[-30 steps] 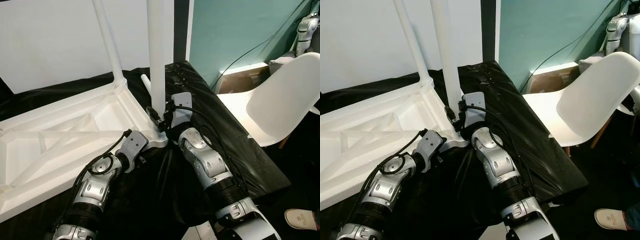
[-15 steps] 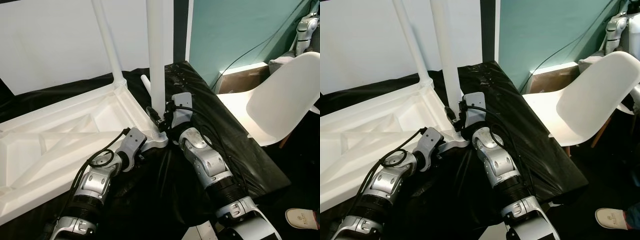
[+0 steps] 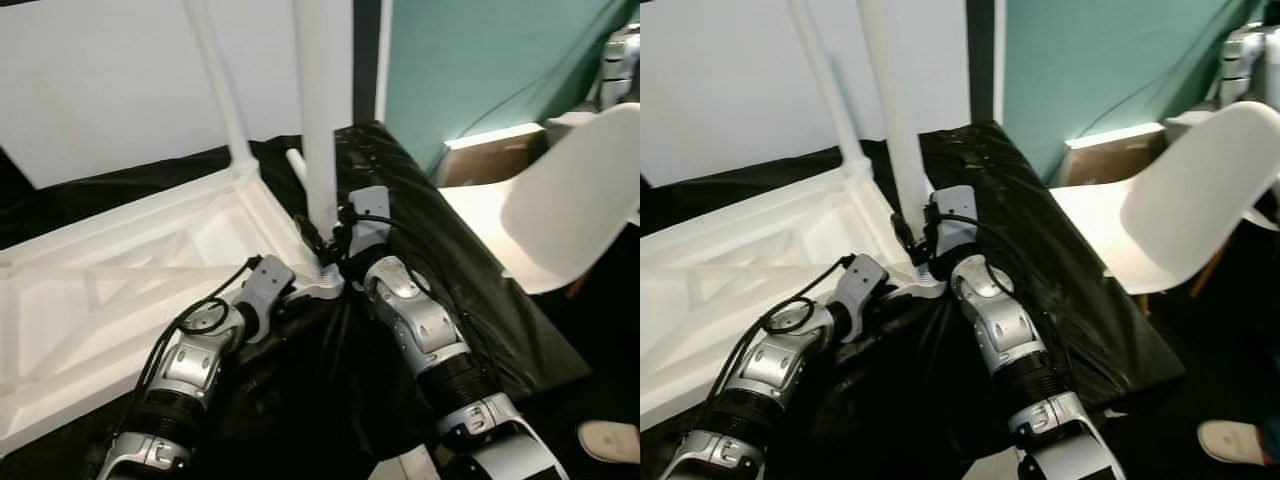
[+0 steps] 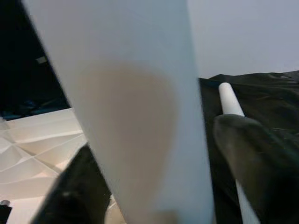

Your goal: Building children table

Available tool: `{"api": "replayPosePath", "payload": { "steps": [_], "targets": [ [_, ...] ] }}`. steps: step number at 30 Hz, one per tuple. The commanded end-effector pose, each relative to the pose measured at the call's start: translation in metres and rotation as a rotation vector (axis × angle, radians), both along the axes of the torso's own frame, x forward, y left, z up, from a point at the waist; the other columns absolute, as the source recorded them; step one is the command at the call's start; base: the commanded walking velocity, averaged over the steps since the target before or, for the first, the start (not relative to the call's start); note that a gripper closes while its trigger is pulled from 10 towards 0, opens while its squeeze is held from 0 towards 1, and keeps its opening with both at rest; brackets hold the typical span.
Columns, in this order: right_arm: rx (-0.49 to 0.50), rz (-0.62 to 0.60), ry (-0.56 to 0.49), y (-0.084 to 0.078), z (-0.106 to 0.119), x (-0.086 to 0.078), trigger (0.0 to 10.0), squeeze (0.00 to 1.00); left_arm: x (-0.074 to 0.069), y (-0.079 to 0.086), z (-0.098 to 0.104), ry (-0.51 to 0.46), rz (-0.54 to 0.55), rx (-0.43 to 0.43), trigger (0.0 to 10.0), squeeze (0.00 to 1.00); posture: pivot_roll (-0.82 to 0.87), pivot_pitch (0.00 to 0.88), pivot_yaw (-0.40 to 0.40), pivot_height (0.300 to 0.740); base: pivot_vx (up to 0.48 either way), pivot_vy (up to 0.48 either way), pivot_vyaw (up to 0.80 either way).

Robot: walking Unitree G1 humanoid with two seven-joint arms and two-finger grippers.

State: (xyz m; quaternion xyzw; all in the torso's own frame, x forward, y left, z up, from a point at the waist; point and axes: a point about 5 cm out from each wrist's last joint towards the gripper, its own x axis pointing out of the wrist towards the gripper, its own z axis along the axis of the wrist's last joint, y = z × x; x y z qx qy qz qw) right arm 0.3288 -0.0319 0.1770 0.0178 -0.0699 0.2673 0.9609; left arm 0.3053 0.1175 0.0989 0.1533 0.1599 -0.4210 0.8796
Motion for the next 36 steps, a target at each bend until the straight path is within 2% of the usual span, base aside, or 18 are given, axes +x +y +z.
{"api": "replayPosePath", "payload": {
  "steps": [1,2,8,10,13,17,19,20,25,34,35,36],
  "targets": [
    [-0.018,0.011,-0.007,0.001,-0.001,-0.001,10.0,0.51,-0.015,-0.006,-0.023,0.128,-0.118,0.05,10.0,0.0,-0.1,0.0,0.064,0.74,0.0,0.0,0.0],
    [-0.022,0.015,-0.013,0.0,-0.001,-0.001,10.0,0.0,-0.015,-0.006,-0.023,0.129,-0.118,0.049,10.0,0.0,-0.1,0.0,0.063,0.74,0.0,0.0,0.0],
    [-0.035,0.052,-0.021,-0.009,0.0,-0.001,10.0,0.0,-0.016,-0.006,-0.024,0.13,-0.115,0.047,10.0,0.0,-0.1,0.0,0.062,0.74,0.0,0.0,0.0],
    [-0.074,0.129,0.013,-0.027,-0.005,-0.001,10.0,0.0,-0.017,-0.006,-0.024,0.131,-0.113,0.046,10.0,0.0,-0.1,0.0,0.062,0.74,0.0,0.0,0.0],
    [-0.084,0.137,0.025,-0.031,-0.007,0.0,10.0,0.0,-0.017,-0.006,-0.024,0.13,-0.114,0.047,10.0,0.0,-0.1,0.0,0.062,0.74,0.0,0.0,0.0],
    [-0.22,0.185,0.074,-0.06,-0.021,0.005,10.0,0.0,-0.016,-0.005,-0.024,0.124,-0.113,0.051,10.0,0.0,-0.1,0.0,0.064,0.74,0.0,0.0,0.0],
    [-0.245,0.196,0.073,-0.064,-0.022,0.006,10.0,0.0,-0.016,-0.005,-0.024,0.123,-0.113,0.052,10.0,0.0,-0.1,0.0,0.064,0.74,0.0,0.0,0.0],
    [-0.288,0.219,0.049,-0.069,-0.02,0.008,10.0,0.0,-0.015,-0.004,-0.023,0.12,-0.115,0.055,10.0,0.0,-0.1,0.0,0.064,0.74,0.0,0.0,0.0],
    [-0.315,0.232,0.026,-0.071,-0.015,0.013,10.0,0.0,-0.015,-0.005,-0.022,0.116,-0.116,0.055,10.0,0.0,-0.1,0.0,0.063,0.74,0.0,0.0,0.0],
    [-0.347,0.318,0.001,-0.064,-0.009,0.017,10.0,0.0,-0.017,-0.003,-0.022,0.112,-0.109,0.058,10.0,0.0,-0.07,0.0,0.063,0.74,0.0,0.0,0.0],
    [-0.348,0.338,0.015,-0.064,-0.011,0.017,3.2,0.0,-0.017,-0.002,-0.022,0.112,-0.108,0.061,10.0,0.0,-0.07,0.0,0.064,0.74,0.0,0.0,0.0],
    [-0.348,0.338,0.015,-0.064,-0.011,0.017,3.2,0.0,-0.017,-0.002,-0.022,0.112,-0.108,0.061,10.0,0.0,-0.07,0.0,0.064,0.74,0.0,0.0,0.0]
  ]
}}
